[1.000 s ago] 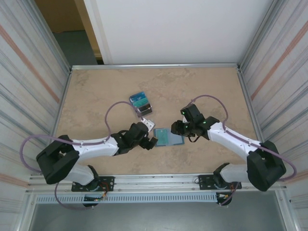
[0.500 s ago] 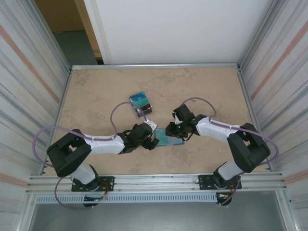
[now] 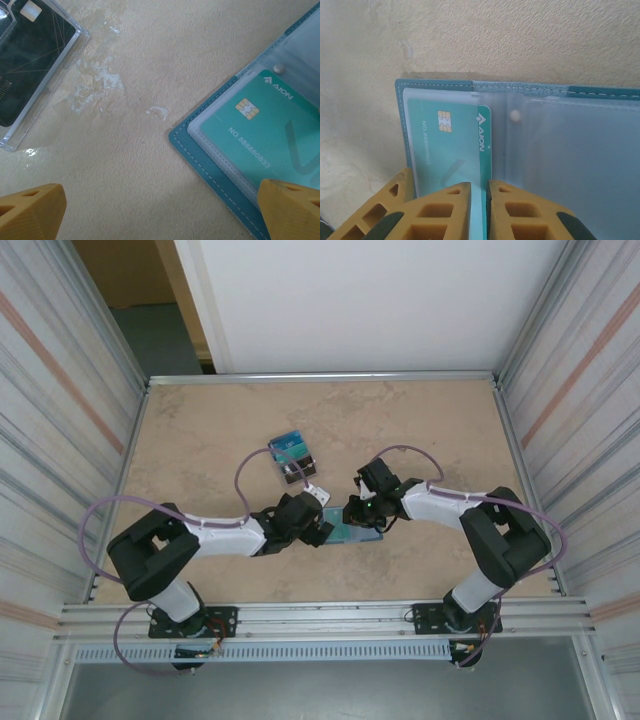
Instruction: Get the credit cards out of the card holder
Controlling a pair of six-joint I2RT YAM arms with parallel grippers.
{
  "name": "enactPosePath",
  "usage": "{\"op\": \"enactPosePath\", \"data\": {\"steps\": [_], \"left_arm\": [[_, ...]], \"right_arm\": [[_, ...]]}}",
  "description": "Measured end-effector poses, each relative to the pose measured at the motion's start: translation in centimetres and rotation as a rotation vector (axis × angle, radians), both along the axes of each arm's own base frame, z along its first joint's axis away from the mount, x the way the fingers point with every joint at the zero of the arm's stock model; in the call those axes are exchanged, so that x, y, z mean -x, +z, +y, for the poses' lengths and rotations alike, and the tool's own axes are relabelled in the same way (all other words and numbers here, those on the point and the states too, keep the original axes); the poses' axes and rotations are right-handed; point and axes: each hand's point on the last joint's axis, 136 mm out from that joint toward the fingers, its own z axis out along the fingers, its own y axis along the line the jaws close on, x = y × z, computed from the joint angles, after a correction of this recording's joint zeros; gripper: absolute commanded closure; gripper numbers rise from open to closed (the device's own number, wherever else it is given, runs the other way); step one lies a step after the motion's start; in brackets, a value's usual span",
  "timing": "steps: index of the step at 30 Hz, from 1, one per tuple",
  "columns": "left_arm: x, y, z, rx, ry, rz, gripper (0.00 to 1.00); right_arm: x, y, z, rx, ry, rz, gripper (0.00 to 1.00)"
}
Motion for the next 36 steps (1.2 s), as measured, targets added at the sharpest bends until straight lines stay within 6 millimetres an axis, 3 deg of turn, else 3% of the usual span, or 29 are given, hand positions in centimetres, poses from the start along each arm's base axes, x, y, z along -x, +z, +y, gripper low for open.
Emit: {"op": "enactPosePath", "data": {"steps": [17,27,36], "left_arm": [[-0.09,-0.04,-0.07,-0.015,-0.004,0.003,0.01],[-0.08,-0.15,-0.04,-0.023,-0.005,0.008,0.01],[-0.01,-0.24,0.04,-0.029,-0.005,0.013,0.01]], "right_arm": [[-0.35,-0.49,-0.47,-0.004,-0.017,0.005,0.9],[-0.42,-0.74,-0.14,-0.022,-0.011,0.002,0.85],[-0.3,-0.83,0.05,-0.084,-0.008,0.009,0.89]]}}
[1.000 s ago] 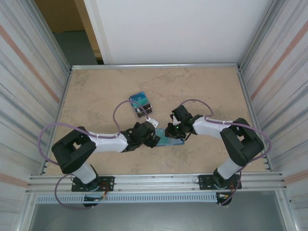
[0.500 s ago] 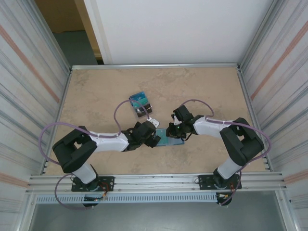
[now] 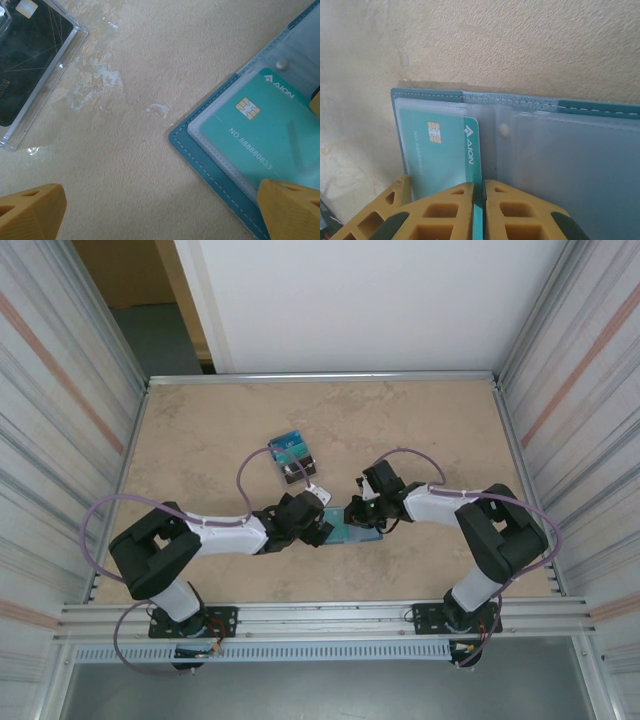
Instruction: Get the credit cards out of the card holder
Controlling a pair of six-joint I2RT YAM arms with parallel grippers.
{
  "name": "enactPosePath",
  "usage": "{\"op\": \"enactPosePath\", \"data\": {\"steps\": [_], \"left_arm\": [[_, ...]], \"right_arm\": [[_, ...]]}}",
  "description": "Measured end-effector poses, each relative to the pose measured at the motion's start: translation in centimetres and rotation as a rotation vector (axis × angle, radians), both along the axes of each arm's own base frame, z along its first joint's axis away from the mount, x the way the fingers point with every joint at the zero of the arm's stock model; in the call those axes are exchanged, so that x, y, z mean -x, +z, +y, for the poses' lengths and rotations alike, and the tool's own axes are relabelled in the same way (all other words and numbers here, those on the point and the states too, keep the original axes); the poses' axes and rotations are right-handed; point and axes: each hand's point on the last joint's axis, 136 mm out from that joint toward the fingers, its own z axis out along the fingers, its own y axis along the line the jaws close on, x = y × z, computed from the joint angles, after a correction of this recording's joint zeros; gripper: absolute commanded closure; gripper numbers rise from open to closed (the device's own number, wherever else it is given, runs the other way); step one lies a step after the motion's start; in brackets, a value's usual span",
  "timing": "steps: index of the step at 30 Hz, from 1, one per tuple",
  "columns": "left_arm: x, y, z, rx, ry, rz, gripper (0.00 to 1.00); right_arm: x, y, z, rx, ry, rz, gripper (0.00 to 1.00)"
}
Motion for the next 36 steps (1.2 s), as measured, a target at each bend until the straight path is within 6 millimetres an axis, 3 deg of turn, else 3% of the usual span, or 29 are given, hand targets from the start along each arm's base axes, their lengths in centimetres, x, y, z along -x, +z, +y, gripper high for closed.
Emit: {"op": "enactPosePath", "data": {"steps": [17,29,36], "left_arm": [[-0.05,-0.04,-0.09,-0.003,0.0,0.003,0.01],[0.07,-0.13,0.04,-0.017,0.0,0.006,0.01],[0.12,-0.05,-0.1,-0.015,-0.002,0.003,0.01]], "right_arm": [[0.3,0.21,0.21,-0.082,0.0,-0.003,0.83],[0.07,0.46,0.31,-0.104,-0.002,-0.008,1.0],[0.15,0.3,-0.3,-0.07,-0.012,-0.004,1.0]]}}
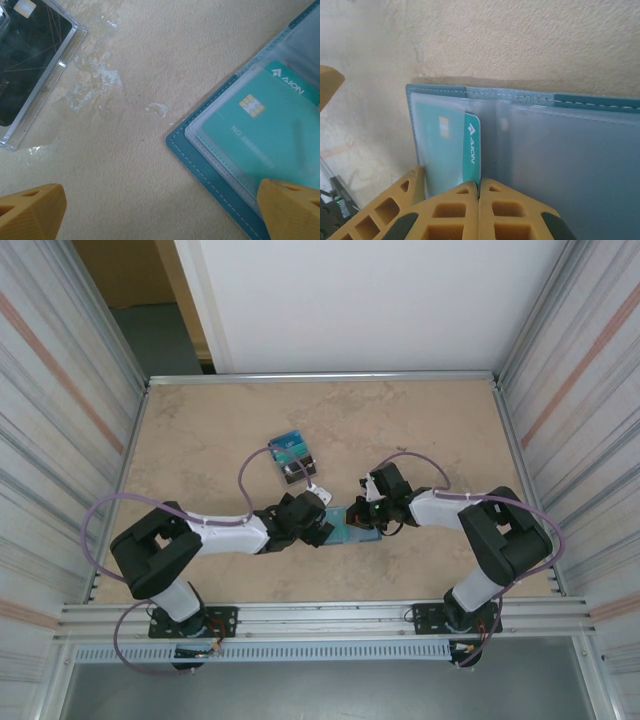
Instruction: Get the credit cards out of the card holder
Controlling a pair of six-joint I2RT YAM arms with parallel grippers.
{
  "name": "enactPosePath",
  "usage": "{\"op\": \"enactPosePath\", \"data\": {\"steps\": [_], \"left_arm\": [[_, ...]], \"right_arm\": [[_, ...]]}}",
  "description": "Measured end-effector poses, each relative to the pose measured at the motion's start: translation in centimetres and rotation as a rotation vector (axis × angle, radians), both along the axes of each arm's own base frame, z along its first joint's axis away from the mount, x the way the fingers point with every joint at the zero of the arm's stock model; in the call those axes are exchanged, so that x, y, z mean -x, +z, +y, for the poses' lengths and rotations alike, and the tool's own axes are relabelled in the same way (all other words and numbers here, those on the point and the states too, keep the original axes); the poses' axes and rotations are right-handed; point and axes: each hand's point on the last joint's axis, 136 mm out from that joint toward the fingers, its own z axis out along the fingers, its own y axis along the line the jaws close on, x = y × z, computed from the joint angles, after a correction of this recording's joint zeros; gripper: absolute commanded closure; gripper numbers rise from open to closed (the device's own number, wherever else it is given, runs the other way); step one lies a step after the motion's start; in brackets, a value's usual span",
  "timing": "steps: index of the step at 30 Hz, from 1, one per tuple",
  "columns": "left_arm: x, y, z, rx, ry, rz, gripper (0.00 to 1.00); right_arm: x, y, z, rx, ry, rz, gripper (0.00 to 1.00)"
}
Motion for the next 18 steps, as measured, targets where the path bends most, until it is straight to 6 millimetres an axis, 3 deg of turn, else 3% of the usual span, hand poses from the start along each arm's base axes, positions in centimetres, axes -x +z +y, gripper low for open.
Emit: {"op": "enactPosePath", "data": {"steps": [18], "left_arm": [[0.0,0.1,-0.1,0.0,-0.001,-0.002,0.01]], "right_arm": [[-0.4,0.0,-1.7,0.13,-0.016,-0.004,1.0]]}}
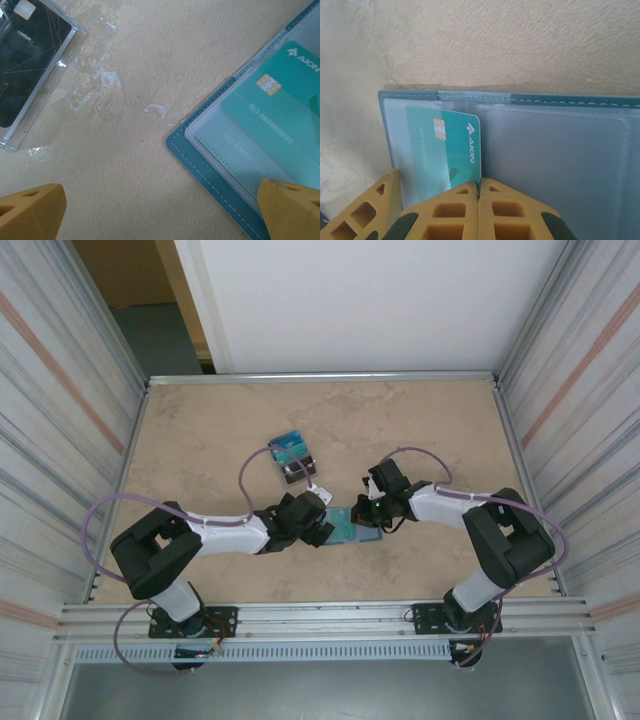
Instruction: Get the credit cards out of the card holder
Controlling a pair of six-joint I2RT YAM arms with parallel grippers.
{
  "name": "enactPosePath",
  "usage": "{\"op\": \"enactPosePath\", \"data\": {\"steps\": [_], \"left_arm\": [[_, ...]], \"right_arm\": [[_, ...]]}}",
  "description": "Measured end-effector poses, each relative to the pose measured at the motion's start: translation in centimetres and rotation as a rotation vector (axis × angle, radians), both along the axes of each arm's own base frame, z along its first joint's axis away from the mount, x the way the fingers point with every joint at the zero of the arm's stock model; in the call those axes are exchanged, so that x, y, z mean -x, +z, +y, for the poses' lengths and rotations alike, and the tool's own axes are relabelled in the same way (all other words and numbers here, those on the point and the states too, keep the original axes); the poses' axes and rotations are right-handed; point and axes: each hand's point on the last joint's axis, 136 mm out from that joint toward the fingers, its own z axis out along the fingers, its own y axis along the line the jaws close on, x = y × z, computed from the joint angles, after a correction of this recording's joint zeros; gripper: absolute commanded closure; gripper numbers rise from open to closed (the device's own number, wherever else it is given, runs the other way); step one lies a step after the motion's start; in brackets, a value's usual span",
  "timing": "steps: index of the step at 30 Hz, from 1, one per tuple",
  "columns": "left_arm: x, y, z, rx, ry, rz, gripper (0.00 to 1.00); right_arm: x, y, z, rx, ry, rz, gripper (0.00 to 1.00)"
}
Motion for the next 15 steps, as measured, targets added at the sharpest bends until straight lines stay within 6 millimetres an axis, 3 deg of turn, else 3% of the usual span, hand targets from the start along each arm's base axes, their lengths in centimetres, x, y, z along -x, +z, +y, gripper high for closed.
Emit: {"op": "enactPosePath", "data": {"steps": [15], "left_arm": [[0.4,0.6,0.4,-0.025,-0.019,0.0,0.01]], "right_arm": [[-0.2,0.3,-1.5,0.1,-0.007,-0.006,1.0]]}}
